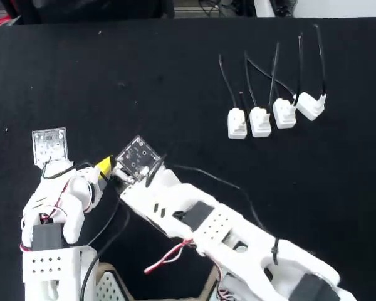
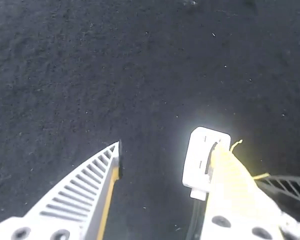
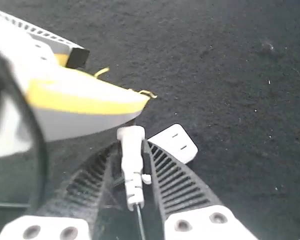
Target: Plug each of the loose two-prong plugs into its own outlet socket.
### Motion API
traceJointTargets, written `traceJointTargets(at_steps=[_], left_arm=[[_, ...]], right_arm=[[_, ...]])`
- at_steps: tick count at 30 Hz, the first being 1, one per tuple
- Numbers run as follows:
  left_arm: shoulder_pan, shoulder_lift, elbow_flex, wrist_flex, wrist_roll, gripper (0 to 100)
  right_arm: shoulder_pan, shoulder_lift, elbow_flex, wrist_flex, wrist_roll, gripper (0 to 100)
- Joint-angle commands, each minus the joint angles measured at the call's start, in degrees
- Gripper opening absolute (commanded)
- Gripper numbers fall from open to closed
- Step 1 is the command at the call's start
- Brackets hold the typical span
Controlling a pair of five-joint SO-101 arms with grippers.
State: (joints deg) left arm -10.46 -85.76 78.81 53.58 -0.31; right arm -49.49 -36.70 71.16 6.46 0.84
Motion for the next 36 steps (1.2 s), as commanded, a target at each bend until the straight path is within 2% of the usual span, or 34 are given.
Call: traceJointTargets(at_steps=[1,12,28,33,36], left_arm=[[-0.48,0.0,-0.48,0.0,-0.35,29],[-0.57,0.44,0.22,0.44,-0.44,29],[-0.66,0.0,0.75,2.2,-0.44,29],[-0.75,0.0,-0.22,2.2,-0.09,29],[-4.0,0.0,-3.03,2.46,0.97,29]], right_arm=[[-0.79,-3.21,-0.84,-1.58,-0.62,1.1],[-0.97,0.4,-3.3,-1.58,-0.62,1.1],[-0.7,-4.79,-1.8,0.09,-0.62,1.0],[1.49,-4.18,-6.46,10.2,-0.62,1.0],[4.31,-0.4,-11.65,16.53,-0.53,1.0]])
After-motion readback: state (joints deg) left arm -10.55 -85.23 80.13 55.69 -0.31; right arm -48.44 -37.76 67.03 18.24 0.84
